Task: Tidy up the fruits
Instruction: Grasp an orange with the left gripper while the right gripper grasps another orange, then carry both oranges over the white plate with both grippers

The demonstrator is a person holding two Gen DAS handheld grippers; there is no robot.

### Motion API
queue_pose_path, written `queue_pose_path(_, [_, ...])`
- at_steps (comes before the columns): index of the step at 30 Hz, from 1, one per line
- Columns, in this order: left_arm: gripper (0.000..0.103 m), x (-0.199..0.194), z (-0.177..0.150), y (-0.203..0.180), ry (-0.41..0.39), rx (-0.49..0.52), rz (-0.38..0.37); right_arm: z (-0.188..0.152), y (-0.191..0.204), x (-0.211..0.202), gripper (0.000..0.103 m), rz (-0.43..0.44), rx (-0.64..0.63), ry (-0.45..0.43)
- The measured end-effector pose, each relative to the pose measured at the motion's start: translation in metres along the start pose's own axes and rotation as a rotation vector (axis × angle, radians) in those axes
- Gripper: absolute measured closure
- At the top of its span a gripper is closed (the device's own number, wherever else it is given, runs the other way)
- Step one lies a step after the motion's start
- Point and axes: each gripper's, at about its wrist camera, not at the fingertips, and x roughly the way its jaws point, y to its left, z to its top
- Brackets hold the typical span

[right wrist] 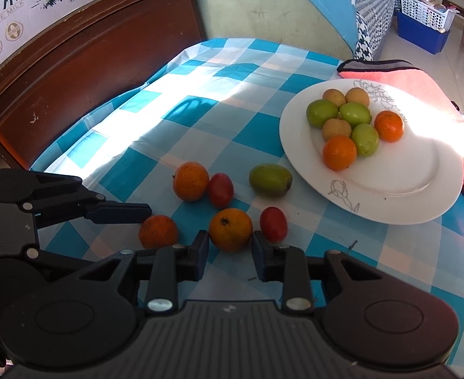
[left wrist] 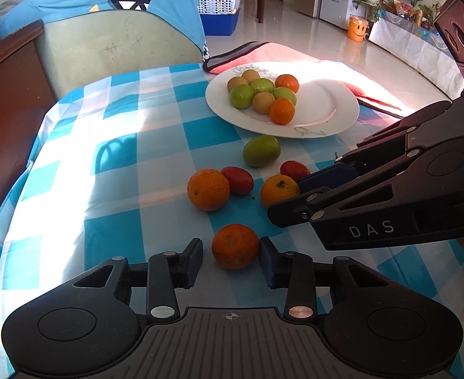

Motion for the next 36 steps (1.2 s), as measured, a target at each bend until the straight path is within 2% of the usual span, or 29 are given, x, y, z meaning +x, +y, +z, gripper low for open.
queue_pose_path(3, [0.074,0.0,0.0,0.0,-0.003,-0.003,-0.008,0.0,0.0,-0.001,0.074,0.007,-0.002,-0.002])
queue_pose_path(10, [0.074,-0.003,0.003,0.003,-0.009,-0.031,-0.019,0.0,-0.001,-0.005,0.074,0.017,0.005,-0.009])
queue_pose_path(21, [0.074,-0.019,0.019,0.009,-0.067,-0.077,0.0,0.008,-0.005,-0.024,0.074,0.048,0.023,-0.067])
queue_pose_path(29, [0.074,-0.027,0.038,0.012,-0.134,-0.124,0.004,0.023,-0.018,-0.049,0.074,0.035,0.054,-0.141])
queue_pose_path(36, [0.074,-0.022,0.056,0.006,-0.17,-0.145,-0.016,0.032,-0.04,-0.062,0.074,-0.02,0.093,-0.173])
